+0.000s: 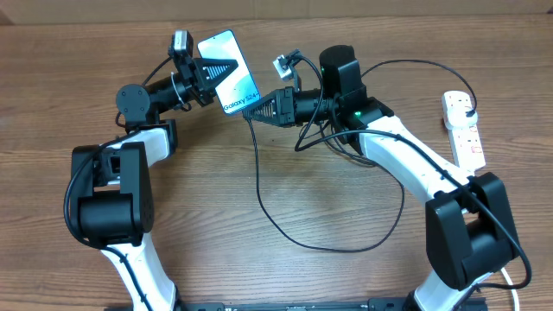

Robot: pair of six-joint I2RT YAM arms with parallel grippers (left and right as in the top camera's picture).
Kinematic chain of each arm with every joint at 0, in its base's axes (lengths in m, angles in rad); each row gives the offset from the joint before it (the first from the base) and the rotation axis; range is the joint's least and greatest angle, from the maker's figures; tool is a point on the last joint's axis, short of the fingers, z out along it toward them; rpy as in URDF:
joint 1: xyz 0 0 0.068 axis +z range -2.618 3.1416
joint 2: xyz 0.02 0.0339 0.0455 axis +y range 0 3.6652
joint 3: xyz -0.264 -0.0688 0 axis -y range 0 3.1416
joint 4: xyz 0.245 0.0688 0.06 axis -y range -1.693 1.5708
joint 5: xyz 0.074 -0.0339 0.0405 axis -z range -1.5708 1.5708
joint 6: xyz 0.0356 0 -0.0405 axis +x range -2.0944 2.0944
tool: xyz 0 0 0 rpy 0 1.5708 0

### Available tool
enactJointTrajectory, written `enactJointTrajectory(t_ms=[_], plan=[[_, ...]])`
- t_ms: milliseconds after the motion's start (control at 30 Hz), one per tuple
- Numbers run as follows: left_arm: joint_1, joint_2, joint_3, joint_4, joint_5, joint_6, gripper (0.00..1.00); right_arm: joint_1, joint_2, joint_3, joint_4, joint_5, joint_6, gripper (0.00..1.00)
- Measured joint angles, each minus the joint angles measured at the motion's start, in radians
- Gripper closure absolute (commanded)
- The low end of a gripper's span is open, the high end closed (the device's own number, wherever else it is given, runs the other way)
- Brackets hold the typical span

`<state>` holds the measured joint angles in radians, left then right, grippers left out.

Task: Plug charger to phone and switch on socket
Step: 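Push the USB-C plug up into the phone's port with the right gripper, then lower the phone with the left gripper onto the table, right gripper releasing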

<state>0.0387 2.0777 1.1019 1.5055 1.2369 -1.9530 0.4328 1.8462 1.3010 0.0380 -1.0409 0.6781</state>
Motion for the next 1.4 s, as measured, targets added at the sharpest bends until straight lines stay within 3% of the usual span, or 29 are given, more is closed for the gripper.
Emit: enactJointTrajectory(t_ms=[100, 133, 200, 300, 367, 400, 533, 700, 867, 1067, 1400], plan=[[0.000, 0.000, 0.000, 0.002, 0.000, 0.000, 0.95, 0.000, 0.000, 0.000, 0.003, -0.008, -0.010, 0.87], [0.000, 0.000, 0.000, 0.002, 0.000, -0.001, 0.96, 0.000, 0.000, 0.000, 0.003, -0.010, -0.016, 0.74], [-0.003, 0.000, 0.000, 0.003, 0.031, 0.000, 0.96, -0.002, 0.001, 0.000, 0.013, 0.007, -0.027, 0.68], [-0.010, 0.000, 0.000, -0.001, 0.056, 0.000, 0.95, -0.013, 0.001, 0.000, 0.017, 0.005, -0.043, 0.51], [-0.012, 0.000, 0.000, 0.000, 0.063, 0.001, 0.95, -0.016, 0.002, 0.000, 0.016, -0.002, -0.051, 0.47], [-0.010, 0.000, 0.000, -0.001, 0.066, 0.002, 0.96, -0.019, 0.001, 0.000, 0.016, -0.009, -0.059, 0.39], [0.006, 0.000, 0.000, -0.001, 0.069, 0.015, 0.96, -0.019, 0.001, 0.000, 0.014, -0.037, -0.076, 0.30], [0.030, 0.000, 0.000, -0.013, 0.074, 0.042, 0.96, -0.023, -0.008, 0.000, -0.090, -0.052, -0.137, 0.27], [0.042, 0.000, 0.000, -0.172, 0.114, 0.159, 0.96, -0.051, -0.089, -0.003, -0.391, 0.052, -0.261, 0.25], [0.007, 0.000, 0.000, -0.448, 0.147, 0.399, 0.96, -0.093, -0.240, -0.003, -0.643, 0.269, -0.388, 0.23], [-0.120, 0.000, 0.026, -1.000, 0.087, 0.836, 0.96, -0.098, -0.309, -0.003, -0.743, 0.428, -0.455, 0.22]])
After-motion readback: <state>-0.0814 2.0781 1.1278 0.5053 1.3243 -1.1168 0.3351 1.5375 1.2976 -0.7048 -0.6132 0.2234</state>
